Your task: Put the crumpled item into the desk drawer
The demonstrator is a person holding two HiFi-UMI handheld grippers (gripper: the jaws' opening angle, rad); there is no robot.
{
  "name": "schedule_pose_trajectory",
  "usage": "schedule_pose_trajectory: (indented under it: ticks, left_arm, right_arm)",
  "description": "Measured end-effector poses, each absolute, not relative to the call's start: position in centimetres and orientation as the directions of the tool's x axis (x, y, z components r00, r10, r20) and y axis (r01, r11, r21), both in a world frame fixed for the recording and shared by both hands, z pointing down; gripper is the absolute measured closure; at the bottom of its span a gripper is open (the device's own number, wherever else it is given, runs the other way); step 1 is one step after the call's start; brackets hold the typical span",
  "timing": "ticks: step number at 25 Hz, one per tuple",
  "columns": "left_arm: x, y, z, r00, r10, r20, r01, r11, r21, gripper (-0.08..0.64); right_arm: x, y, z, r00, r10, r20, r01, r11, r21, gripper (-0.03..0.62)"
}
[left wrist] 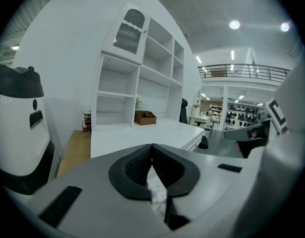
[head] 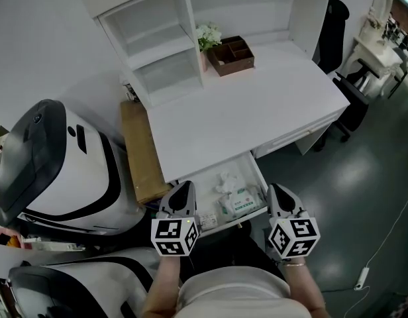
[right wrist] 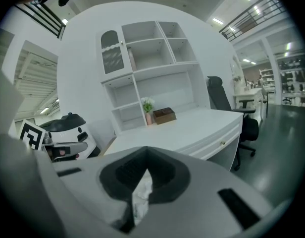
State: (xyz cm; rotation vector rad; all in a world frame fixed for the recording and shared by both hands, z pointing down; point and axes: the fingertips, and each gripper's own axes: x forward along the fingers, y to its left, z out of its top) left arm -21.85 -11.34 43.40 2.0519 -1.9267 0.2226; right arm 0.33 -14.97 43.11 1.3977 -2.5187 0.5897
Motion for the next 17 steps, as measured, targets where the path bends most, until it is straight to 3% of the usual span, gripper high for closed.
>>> schedule_pose_trajectory:
  ticks: [17]
  left_arm:
    - [-22.36, -10.5, 43.72, 0.078, -0.939, 0.335, -0.992, -0.038, 0.123, 0.566]
  right_arm:
    - [-0.38, -14.46, 42.87, -0.54, -0.762, 0.358, -0.842, 0.484, -0.239, 0.591]
